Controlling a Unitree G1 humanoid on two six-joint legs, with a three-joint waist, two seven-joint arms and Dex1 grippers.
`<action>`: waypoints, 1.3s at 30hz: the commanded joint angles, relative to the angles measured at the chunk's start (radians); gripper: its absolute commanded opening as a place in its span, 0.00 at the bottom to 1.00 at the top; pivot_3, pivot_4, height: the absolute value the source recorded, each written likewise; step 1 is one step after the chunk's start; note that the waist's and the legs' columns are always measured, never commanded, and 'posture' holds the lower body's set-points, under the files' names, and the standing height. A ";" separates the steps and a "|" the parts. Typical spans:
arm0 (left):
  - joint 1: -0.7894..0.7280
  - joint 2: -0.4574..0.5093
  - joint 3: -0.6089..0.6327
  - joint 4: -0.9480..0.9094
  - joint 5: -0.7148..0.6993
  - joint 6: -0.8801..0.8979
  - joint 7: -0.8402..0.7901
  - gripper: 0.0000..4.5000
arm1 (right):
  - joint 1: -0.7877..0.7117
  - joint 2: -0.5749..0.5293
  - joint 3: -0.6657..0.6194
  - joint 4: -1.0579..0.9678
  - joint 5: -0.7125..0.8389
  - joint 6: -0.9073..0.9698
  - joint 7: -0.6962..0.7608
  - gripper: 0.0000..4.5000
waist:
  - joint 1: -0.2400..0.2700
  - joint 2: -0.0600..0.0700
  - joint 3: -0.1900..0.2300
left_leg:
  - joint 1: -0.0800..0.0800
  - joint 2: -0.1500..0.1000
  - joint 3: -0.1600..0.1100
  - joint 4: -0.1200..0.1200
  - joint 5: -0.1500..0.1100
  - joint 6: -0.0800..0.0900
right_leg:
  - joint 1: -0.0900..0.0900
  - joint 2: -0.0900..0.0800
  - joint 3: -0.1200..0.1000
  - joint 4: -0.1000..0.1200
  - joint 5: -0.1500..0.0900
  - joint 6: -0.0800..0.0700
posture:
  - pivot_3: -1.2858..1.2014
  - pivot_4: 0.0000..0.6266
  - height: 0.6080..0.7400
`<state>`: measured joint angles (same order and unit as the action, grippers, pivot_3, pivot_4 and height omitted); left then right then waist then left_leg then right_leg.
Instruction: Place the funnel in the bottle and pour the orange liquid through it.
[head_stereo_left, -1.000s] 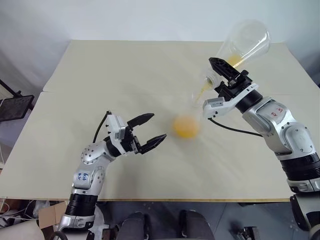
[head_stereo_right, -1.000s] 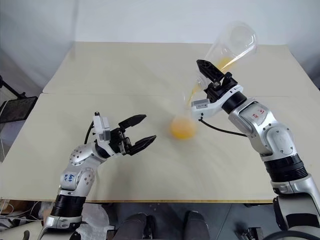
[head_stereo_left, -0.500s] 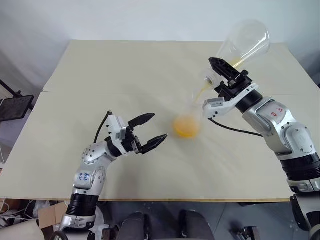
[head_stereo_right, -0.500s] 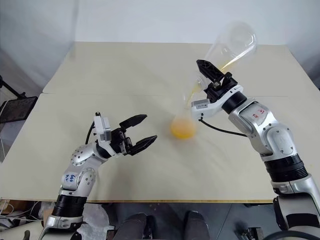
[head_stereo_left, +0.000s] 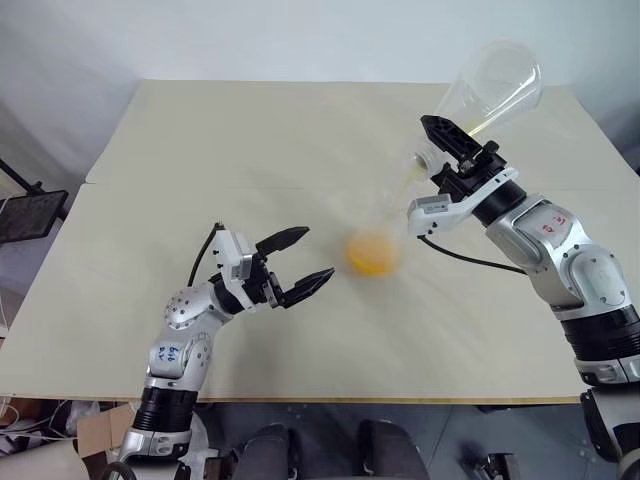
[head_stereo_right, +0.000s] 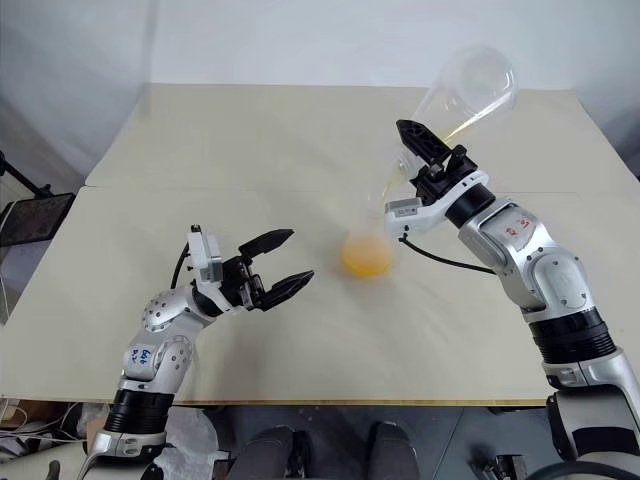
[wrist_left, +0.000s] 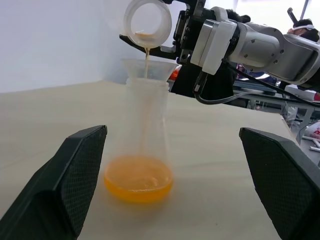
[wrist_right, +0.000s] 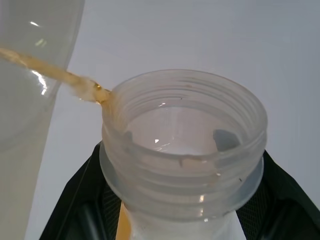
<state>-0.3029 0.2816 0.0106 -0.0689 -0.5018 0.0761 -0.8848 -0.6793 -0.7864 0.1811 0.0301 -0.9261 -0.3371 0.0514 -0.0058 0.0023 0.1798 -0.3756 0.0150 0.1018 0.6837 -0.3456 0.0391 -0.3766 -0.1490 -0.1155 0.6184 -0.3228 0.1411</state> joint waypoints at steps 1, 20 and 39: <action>-0.009 -0.005 -0.002 -0.018 0.004 -0.021 0.002 1.00 | -0.004 -0.025 -0.031 -0.026 0.001 -0.007 -0.024 0.55 | 0.000 0.000 0.000 | 0.000 0.000 0.000 0.000 0.000 0.000 | 0.000 0.000 0.000 0.000 0.000 0.000 | 0.52 0.24 1.00; -0.004 -0.005 -0.004 -0.022 0.003 -0.023 0.001 1.00 | 0.005 -0.014 -0.033 -0.036 -0.003 -0.008 -0.041 0.55 | 0.000 0.000 0.000 | 0.000 0.000 0.000 0.000 0.000 0.000 | 0.000 0.000 0.000 0.000 0.000 0.000 | 0.52 0.24 1.00; -0.017 0.001 -0.004 -0.011 0.001 -0.018 -0.009 1.00 | 0.081 0.105 -0.151 -0.137 0.305 0.138 0.098 0.55 | 0.001 0.000 0.000 | 0.000 0.000 -0.001 0.000 0.000 0.000 | 0.000 0.000 -0.001 0.000 0.000 0.000 | 0.52 0.24 1.00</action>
<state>-0.3055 0.2805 0.0105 -0.0652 -0.5017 0.0700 -0.8868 -0.5960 -0.7020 0.1217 -0.0249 -0.7474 -0.2687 0.0936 -0.0046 0.0023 0.1798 -0.3758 0.0149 0.1011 0.6838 -0.3456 0.0391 -0.3762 -0.1490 -0.1162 0.6183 -0.3227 0.1411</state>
